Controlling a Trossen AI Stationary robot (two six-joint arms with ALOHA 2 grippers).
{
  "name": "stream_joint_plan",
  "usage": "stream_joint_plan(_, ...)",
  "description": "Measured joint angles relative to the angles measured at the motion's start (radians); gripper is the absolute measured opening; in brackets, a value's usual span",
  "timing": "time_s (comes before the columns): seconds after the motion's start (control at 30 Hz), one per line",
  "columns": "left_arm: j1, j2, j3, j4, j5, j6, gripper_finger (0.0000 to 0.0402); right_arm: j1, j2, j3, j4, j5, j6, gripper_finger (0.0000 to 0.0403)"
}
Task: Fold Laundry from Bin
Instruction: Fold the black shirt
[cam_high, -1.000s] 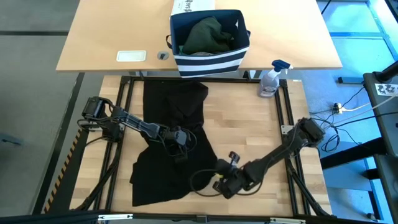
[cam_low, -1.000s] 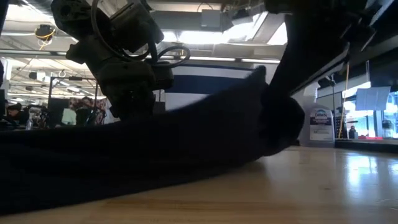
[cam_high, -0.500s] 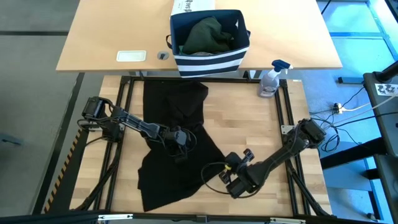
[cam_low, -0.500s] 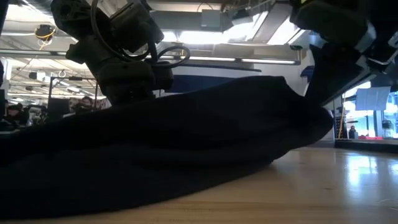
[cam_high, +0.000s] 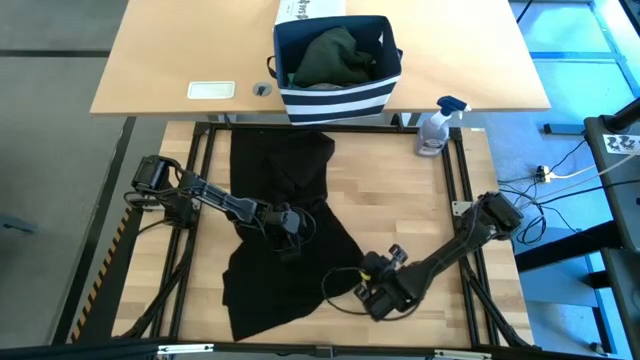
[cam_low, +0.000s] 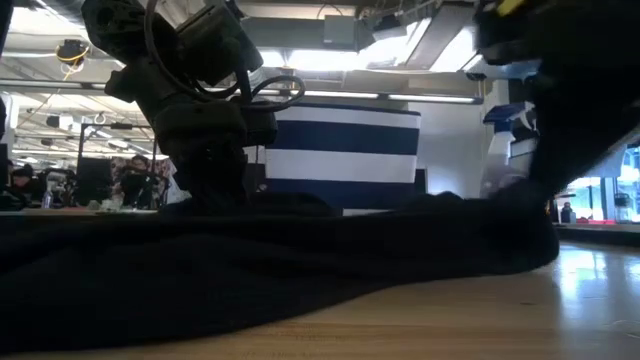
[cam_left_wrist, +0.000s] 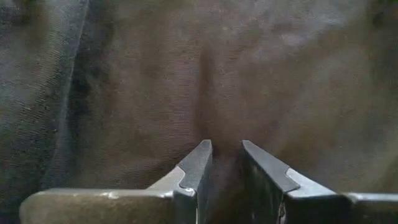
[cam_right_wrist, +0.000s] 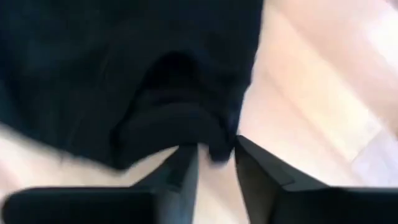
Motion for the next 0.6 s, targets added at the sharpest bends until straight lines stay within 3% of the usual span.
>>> stream_joint_plan(0.13,0.0,0.0,0.0,0.001,0.0,0.0,0.008,0.061,0.0,0.0,0.002,-0.048,0.008,0.0172)
stream_joint_plan(0.27,0.0,0.0,0.0,0.001,0.011,0.0,0.008,0.102,-0.001,0.0,-0.003,-0.016,0.047,0.0214)
stream_joint_plan(0.47,-0.005,-0.045,0.053,-0.104,0.061,-0.009,0.008,0.084,-0.003,0.038,-0.024,0.161,-0.007,0.0228)
stream_joint_plan(0.6,-0.041,-0.101,0.148,-0.285,0.034,0.001,0.008,0.02,-0.003,0.058,0.004,0.197,-0.123,0.0229)
